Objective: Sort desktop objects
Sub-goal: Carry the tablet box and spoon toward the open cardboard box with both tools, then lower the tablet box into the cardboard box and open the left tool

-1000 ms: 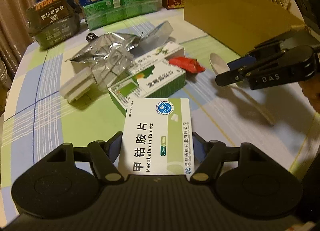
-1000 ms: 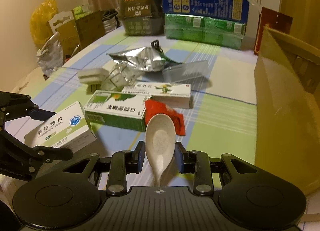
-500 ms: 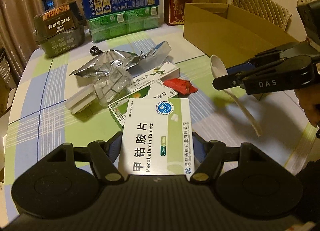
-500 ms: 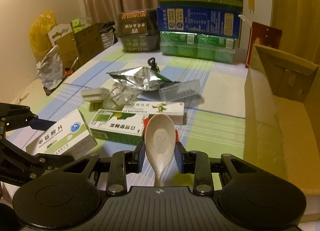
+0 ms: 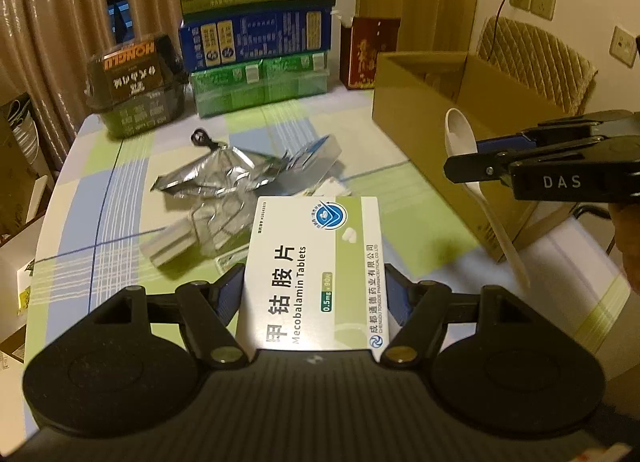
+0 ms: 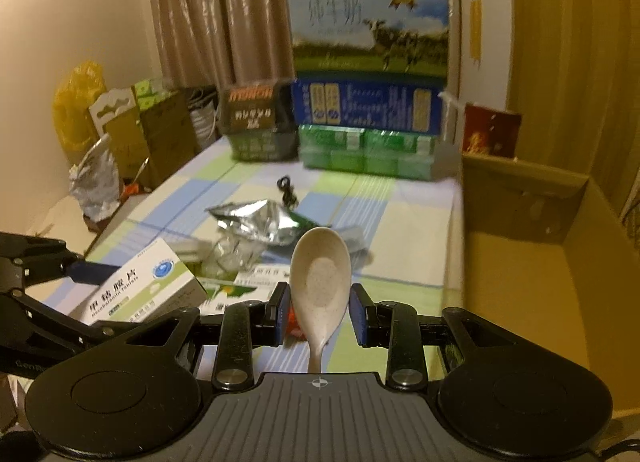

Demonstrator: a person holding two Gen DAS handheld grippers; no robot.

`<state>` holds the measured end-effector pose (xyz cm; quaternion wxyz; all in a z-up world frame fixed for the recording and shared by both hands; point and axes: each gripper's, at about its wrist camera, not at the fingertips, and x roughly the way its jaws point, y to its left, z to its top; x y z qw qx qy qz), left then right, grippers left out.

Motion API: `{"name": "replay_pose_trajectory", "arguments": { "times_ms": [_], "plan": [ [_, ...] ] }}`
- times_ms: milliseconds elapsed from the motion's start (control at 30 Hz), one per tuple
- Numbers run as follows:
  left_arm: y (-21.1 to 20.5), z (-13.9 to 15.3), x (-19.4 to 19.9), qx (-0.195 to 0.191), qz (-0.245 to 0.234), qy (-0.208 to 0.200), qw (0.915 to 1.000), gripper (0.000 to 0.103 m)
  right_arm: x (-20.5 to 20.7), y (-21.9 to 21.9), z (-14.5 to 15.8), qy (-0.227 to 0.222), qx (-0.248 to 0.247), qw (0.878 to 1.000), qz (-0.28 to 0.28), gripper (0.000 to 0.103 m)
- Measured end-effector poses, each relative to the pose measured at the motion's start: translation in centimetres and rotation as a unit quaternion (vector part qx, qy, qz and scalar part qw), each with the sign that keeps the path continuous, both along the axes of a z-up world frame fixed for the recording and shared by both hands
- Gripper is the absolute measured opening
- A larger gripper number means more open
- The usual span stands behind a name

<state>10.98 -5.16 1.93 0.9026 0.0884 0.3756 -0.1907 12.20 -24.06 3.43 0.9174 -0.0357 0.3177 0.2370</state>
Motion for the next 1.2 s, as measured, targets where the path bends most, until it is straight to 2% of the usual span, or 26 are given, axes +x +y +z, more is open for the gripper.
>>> {"name": "replay_pose_trajectory", "arguments": {
  "times_ms": [333,667,900,1200],
  "plan": [
    [-5.0,4.1,-0.7,-0.013,-0.009,-0.016,0.9997,0.067,-0.5,-5.1,5.4,-0.027,0.014,0.999,-0.029,0.029],
    [-12.3,6.6,-0.3,-0.030,-0.042,-0.029,0.9982,0.067,0.7,-12.5,8.6,-0.044,0.011,0.996,-0.075,0.029],
    [-17.9,7.0,1.6,-0.062,-0.069,-0.027,0.9953,0.067,2.8,-17.1,8.6,-0.039,0.013,0.993,-0.110,0.029],
    [-23.2,4.7,4.9,-0.086,-0.084,-0.017,0.9927,0.067,5.6,-20.0,7.0,-0.027,0.011,0.991,-0.129,0.029]
  ]
}}
